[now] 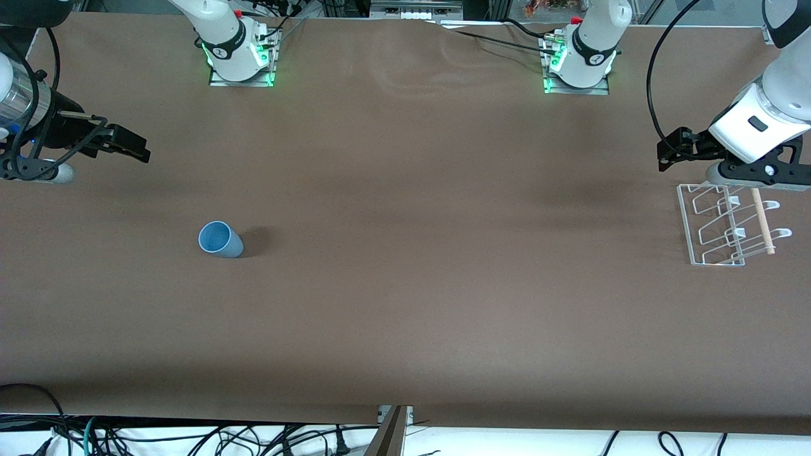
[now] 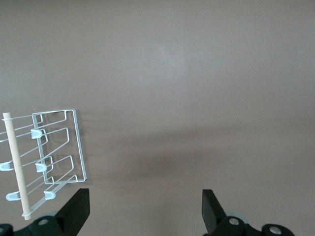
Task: Transfer cup to left arm and place on rack
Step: 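Move the right gripper toward the light blue cup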
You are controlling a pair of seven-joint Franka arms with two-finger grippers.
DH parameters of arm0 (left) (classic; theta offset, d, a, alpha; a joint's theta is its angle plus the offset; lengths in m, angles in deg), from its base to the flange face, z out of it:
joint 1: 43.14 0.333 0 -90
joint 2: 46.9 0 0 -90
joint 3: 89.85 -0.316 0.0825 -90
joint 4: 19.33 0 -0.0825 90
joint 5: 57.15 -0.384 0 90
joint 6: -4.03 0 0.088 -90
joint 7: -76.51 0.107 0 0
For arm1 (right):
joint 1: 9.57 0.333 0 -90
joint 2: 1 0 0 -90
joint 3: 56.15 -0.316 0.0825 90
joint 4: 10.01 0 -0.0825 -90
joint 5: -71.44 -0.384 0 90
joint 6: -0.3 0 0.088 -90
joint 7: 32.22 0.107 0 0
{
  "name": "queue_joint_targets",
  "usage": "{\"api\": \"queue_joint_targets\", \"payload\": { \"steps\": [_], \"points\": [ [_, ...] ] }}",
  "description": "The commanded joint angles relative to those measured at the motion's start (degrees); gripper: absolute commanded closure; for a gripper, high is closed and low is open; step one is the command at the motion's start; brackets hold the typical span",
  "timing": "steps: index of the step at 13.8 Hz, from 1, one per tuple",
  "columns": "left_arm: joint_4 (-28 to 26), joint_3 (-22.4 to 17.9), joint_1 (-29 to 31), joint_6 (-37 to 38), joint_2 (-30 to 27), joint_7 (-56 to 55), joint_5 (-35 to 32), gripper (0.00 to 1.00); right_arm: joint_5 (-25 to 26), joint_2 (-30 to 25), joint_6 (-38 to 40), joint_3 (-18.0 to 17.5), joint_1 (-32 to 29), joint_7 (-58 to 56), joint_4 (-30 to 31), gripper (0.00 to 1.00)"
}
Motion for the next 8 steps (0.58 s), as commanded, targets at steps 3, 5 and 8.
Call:
{"api": "queue_joint_targets", "payload": {
  "steps": [3, 5, 8],
  "points": [
    [1.71, 0.14, 0.08, 1.53, 0.59, 0.02, -0.59, 0.00, 0.93, 1.03, 0.30, -0.51, 0.01, -0.95, -2.25, 0.00],
    [1.71, 0.31, -0.01, 1.62, 0.59, 0.02, -0.59, 0.00, 0.93, 1.29, 0.22, -0.51, 0.01, -0.87, -2.52, 0.00],
    [1.71, 0.14, -0.01, 1.62, 0.59, 0.02, -0.59, 0.00, 0.93, 1.38, 0.13, -0.42, -0.08, -0.78, -2.52, 0.00]
  ]
}}
